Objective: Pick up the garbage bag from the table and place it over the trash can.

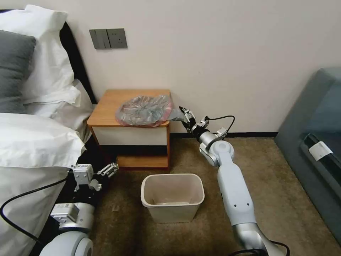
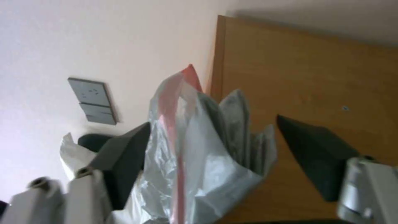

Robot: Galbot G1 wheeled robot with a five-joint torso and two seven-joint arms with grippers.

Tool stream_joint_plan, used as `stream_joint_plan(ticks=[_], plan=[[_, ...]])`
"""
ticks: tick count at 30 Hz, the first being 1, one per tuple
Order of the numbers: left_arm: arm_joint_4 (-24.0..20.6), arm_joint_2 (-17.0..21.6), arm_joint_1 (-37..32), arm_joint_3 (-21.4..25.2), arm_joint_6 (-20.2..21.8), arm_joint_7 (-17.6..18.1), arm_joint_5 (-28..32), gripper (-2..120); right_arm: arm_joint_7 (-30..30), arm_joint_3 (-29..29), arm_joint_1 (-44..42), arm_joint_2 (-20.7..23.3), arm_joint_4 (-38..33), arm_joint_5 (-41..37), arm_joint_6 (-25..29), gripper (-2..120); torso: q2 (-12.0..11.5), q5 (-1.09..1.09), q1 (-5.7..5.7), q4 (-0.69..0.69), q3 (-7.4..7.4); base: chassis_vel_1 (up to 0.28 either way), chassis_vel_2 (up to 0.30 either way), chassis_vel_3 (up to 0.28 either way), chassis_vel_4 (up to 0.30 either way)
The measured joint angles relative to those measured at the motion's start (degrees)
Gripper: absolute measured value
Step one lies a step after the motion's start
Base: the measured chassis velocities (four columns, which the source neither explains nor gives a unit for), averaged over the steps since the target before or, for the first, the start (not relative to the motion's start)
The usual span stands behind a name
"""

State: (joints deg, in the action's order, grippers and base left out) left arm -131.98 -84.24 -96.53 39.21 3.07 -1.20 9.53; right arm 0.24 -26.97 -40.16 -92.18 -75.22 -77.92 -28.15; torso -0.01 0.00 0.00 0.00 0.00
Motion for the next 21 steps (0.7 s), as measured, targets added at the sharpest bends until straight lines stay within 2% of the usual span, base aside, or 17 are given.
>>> stream_joint_plan(ticks=[1,4,5,7,9,10,12,14,16,17,20,21], plan=[[0.1,0.1,0.0,0.0,-0.1,0.0,0.0,100,0.1,0.1,-0.2,0.0,-0.3,-0.1,0.0,72,0.0,0.00,0.00,0.00,0.00,0.000,0.000,0.000,0.000],[0.1,0.1,0.0,0.0,-0.2,0.0,0.0,100,0.3,0.2,-0.5,0.0,-0.6,-0.1,-0.1,67,0.0,0.00,0.00,0.00,0.00,0.000,0.000,0.000,0.000],[0.2,0.1,0.0,0.0,-0.3,0.0,0.0,100,0.5,0.3,-0.9,0.0,-1.1,-0.1,-0.3,57,0.0,0.00,0.00,0.00,0.00,0.000,0.000,0.000,0.000],[0.2,0.1,0.0,-0.1,-0.3,0.0,0.0,100,0.6,0.3,-1.1,0.0,-1.4,-0.1,-0.4,53,0.0,0.00,0.00,0.00,0.00,0.000,0.000,0.000,0.000],[0.2,0.2,0.0,-0.1,-0.3,0.0,0.0,100,0.6,0.5,-1.6,0.0,-2.0,-0.1,-0.6,41,0.0,0.00,0.00,0.00,0.00,0.000,0.000,0.000,0.000],[0.2,0.2,0.0,-0.1,-0.3,0.0,0.0,100,0.6,0.5,-1.6,0.0,-2.0,-0.1,-0.6,41,0.0,0.00,0.00,0.00,0.00,0.000,0.000,0.000,0.000],[0.2,0.2,0.0,-0.1,-0.3,-0.1,0.0,100,0.6,0.8,-2.0,0.0,-2.8,-0.1,-0.8,31,0.0,0.00,0.00,0.00,0.00,0.000,0.000,0.000,0.000],[0.2,0.2,0.0,-0.1,-0.4,-0.1,0.0,100,0.6,1.0,-2.2,0.0,-3.1,-0.1,-0.8,28,0.0,0.00,0.00,0.00,0.00,0.000,0.000,0.000,0.000],[0.2,0.3,0.0,-0.1,-0.4,-0.1,0.0,100,0.6,1.5,-2.6,0.0,-3.7,-0.1,-0.8,18,0.0,0.00,0.00,0.00,0.00,0.000,0.000,0.000,0.000],[0.2,0.3,0.0,-0.1,-0.4,-0.1,0.0,100,0.6,1.5,-2.6,0.0,-3.7,-0.1,-0.8,18,0.0,0.00,0.00,0.00,0.00,0.000,0.000,0.000,0.000],[0.3,0.3,-0.1,-0.2,-0.7,-0.1,0.0,100,1.1,1.8,-3.0,0.0,-4.4,0.0,-0.8,3,0.0,0.00,0.00,0.00,0.00,0.000,0.000,0.000,0.000],[0.3,0.3,-0.1,-0.2,-0.7,-0.1,0.0,100,1.1,1.8,-3.0,0.0,-4.4,0.0,-0.8,3,0.0,0.00,0.00,0.00,0.00,0.000,0.000,0.000,0.000]])
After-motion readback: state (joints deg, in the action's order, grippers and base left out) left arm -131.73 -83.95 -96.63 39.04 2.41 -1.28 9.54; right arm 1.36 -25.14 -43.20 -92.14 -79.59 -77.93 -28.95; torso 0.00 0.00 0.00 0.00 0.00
